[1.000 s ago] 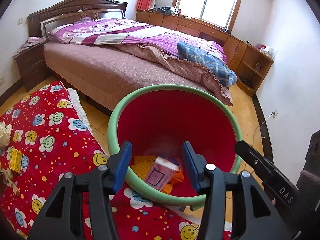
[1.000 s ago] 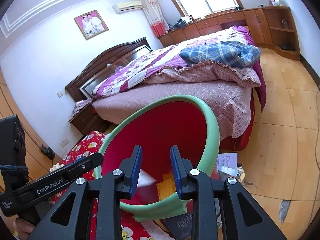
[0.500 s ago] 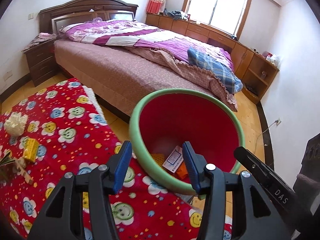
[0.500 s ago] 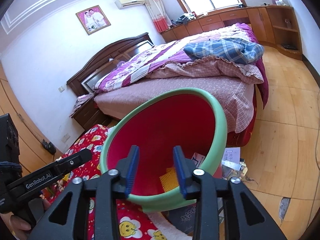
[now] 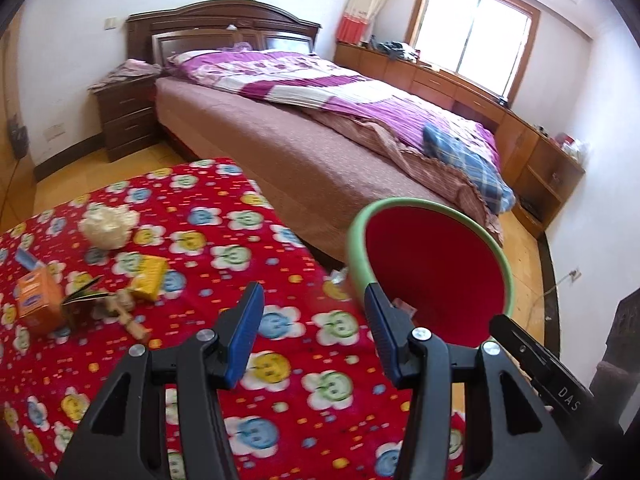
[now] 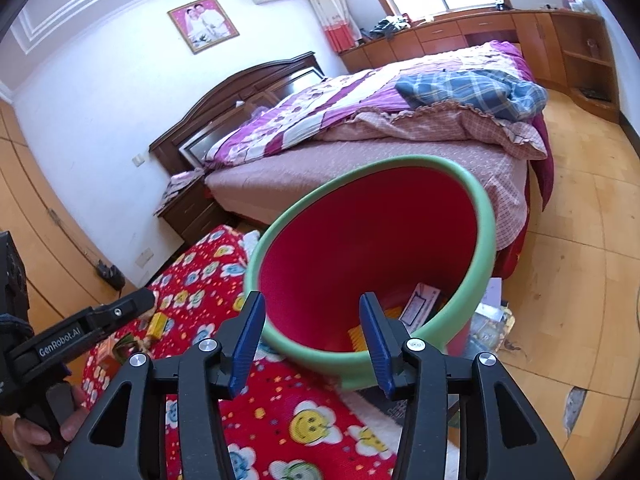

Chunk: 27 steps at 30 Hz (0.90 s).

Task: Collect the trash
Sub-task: 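Move both tools from the bucket back over the bed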

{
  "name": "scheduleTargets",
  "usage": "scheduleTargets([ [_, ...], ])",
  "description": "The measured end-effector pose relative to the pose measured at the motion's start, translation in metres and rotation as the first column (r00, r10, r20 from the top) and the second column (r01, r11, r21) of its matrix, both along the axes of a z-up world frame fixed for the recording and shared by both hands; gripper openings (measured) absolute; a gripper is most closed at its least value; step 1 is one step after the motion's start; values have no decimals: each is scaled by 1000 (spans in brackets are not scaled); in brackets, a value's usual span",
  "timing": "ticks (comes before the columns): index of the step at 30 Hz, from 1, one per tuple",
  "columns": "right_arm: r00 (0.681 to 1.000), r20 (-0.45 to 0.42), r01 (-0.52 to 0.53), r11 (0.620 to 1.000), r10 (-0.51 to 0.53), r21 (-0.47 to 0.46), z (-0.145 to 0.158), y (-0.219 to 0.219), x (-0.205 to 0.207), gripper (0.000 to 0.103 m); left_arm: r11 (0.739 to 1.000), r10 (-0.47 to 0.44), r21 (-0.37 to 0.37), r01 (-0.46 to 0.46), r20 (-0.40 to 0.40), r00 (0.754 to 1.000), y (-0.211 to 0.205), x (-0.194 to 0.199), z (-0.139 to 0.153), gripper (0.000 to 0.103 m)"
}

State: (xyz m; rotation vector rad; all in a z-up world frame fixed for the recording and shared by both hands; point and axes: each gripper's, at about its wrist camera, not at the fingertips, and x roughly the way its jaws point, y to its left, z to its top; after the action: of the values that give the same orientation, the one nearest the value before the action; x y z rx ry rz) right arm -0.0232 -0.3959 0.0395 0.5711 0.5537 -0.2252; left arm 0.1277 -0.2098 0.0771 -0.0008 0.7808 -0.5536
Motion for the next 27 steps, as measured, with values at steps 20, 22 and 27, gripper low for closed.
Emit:
scheduleTargets([
  [20,994,-80,-72,997,70,-19,-8,51,21,57,953,297,60,-299,39,954,137,51,3,53],
  [22,993,-88,-76,997,73,-22,-9,56,24,57,941,330,72,-332,38,943,151,60,1,53],
  [27,991,-107,-89,996,85,-32,-11,65,30,57,909,404,96,-405,34,914,178,79,-7,53],
])
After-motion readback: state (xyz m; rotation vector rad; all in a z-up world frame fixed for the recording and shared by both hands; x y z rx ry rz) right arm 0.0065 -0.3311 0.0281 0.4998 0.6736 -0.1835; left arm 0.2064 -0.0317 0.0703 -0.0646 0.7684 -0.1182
